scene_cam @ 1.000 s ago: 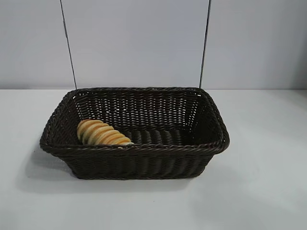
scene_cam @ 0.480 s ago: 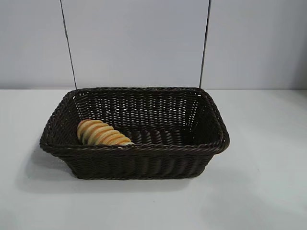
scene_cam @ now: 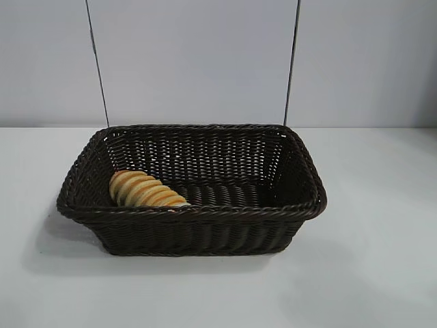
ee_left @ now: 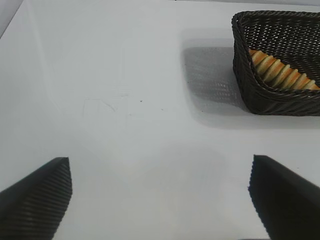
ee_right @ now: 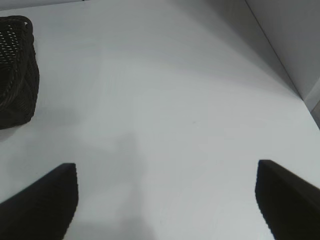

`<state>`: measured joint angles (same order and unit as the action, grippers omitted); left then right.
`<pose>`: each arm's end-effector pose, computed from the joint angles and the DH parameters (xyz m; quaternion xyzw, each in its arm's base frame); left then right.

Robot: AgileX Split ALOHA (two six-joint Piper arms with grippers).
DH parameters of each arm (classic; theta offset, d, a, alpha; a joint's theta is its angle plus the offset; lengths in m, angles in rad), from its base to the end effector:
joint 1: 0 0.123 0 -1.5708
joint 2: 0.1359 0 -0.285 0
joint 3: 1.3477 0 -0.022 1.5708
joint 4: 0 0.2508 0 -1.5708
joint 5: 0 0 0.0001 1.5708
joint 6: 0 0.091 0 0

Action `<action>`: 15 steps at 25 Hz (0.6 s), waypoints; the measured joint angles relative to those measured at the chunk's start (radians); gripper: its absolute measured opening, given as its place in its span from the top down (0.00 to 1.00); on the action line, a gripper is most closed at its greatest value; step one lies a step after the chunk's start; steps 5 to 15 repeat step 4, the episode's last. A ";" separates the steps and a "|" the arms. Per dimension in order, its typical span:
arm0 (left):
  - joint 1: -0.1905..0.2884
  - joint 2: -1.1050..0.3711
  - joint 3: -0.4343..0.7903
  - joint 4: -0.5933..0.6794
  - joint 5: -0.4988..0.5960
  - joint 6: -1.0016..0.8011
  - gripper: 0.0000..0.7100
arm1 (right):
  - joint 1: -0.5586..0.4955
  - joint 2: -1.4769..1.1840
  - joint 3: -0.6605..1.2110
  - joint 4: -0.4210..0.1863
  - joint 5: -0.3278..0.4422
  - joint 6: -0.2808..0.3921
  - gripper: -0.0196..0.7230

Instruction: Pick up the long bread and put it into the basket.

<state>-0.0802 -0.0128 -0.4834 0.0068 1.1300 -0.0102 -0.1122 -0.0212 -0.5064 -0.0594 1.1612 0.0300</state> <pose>-0.0079 0.0012 0.2671 0.0303 0.8712 -0.0188 0.4897 -0.0138 -0.0034 0.2710 0.0649 0.8689 -0.0496 0.4882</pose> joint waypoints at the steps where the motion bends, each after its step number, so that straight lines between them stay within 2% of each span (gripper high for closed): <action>1: 0.000 0.000 0.000 0.000 0.000 0.000 0.02 | 0.000 0.000 0.000 0.000 0.000 0.000 0.05; 15: 0.000 0.000 0.000 0.000 0.000 0.000 0.02 | 0.000 0.000 0.000 0.000 0.000 0.000 0.05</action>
